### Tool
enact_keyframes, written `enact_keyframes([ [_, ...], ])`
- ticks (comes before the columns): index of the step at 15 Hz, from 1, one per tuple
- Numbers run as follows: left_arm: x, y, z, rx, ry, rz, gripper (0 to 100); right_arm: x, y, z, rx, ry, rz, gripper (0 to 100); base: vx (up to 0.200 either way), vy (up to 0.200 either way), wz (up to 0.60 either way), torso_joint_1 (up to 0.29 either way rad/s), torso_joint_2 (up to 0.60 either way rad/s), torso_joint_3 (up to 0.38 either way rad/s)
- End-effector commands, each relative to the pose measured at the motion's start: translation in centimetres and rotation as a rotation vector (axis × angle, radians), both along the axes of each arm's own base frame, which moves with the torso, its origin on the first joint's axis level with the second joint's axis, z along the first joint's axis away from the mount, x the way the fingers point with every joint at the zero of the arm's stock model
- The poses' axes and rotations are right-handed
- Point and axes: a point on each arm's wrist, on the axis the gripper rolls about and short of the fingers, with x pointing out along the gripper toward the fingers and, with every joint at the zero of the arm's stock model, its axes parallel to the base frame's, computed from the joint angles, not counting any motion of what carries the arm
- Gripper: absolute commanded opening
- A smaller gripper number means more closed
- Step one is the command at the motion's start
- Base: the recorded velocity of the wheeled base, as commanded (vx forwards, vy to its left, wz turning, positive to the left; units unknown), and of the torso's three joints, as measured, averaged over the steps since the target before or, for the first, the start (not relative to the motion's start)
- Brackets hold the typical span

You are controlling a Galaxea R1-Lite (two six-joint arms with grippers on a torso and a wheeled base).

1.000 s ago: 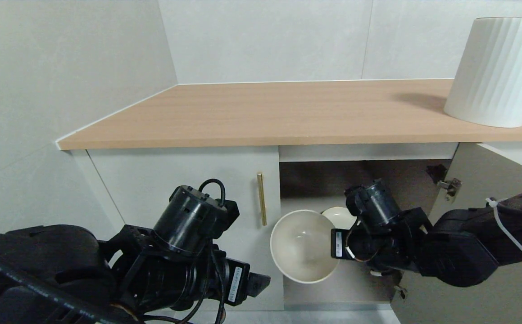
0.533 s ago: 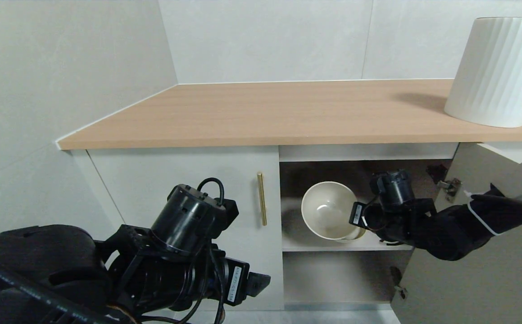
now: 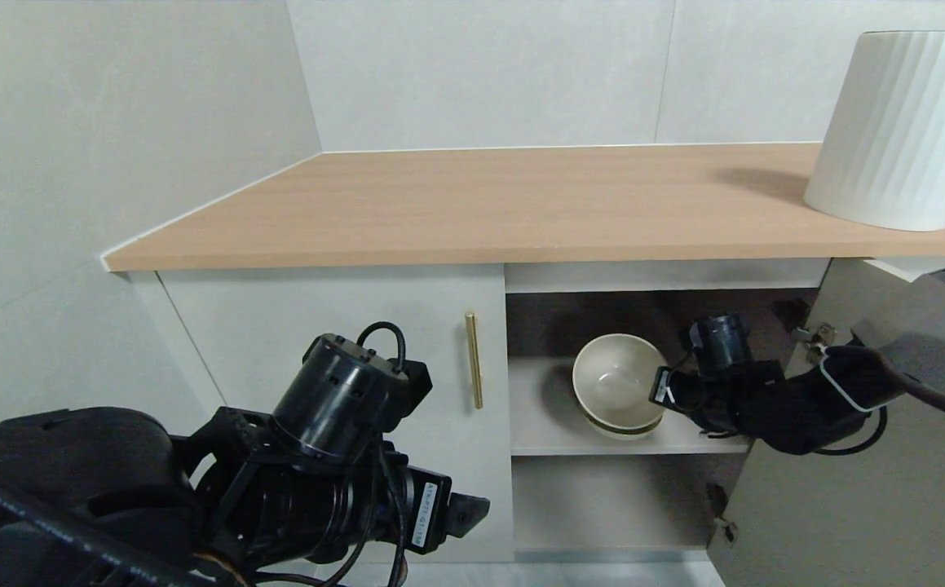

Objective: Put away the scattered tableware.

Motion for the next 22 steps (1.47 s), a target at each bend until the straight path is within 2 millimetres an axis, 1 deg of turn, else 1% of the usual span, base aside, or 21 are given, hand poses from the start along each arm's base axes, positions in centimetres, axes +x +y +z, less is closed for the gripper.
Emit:
enact_keyframes([
  [1, 0.0, 0.0, 0.0, 0.0, 0.0, 0.0, 100, 0.9, -0.4, -1.5, -0.013, 0.024, -0.023, 0, 0.0, 0.0, 0.0, 0.0, 0.0, 0.0],
  [5, 0.0, 0.0, 0.0, 0.001, 0.001, 0.0, 100, 1.3, -0.7, -2.4, -0.023, 0.031, -0.037, 0, 0.0, 0.0, 0.0, 0.0, 0.0, 0.0],
  [11, 0.0, 0.0, 0.0, 0.0, -0.002, 0.001, 100, 1.5, -0.6, -2.5, -0.027, 0.028, -0.045, 0, 0.0, 0.0, 0.0, 0.0, 0.0, 0.0],
  [12, 0.0, 0.0, 0.1, 0.0, -0.004, 0.001, 100, 1.5, -0.6, -2.5, -0.027, 0.028, -0.045, 100, 0.0, 0.0, 0.0, 0.0, 0.0, 0.0],
  [15, 0.0, 0.0, 0.1, 0.0, -0.005, 0.003, 100, 1.4, -0.5, -2.5, -0.025, 0.028, -0.039, 100, 0.0, 0.0, 0.0, 0.0, 0.0, 0.0],
  [18, 0.0, 0.1, 0.2, -0.004, -0.008, 0.005, 100, 1.2, -0.5, -1.9, -0.021, 0.018, -0.038, 100, 0.0, 0.0, 0.0, 0.0, 0.0, 0.0],
  [19, -0.1, 0.1, 0.5, -0.015, -0.014, 0.007, 100, 0.9, -0.6, -1.4, -0.018, 0.014, -0.036, 100, 0.0, 0.0, 0.0, 0.0, 0.0, 0.0],
  [20, -0.2, 0.2, 1.0, -0.036, -0.022, 0.02, 100, 0.3, -0.6, -0.5, -0.012, 0.007, -0.024, 100, 0.0, 0.0, 0.0, 0.0, 0.0, 0.0],
  [21, -0.2, 0.5, 1.9, -0.077, -0.036, 0.048, 100, -1.1, -0.6, 1.6, -0.003, -0.014, 0.003, 100, 0.0, 0.0, 0.0, 0.0, 0.0, 0.0],
  [22, -0.2, 0.6, 2.2, -0.087, -0.041, 0.055, 100, -1.5, -0.6, 2.2, 0.002, -0.018, 0.011, 100, 0.0, 0.0, 0.0, 0.0, 0.0, 0.0],
])
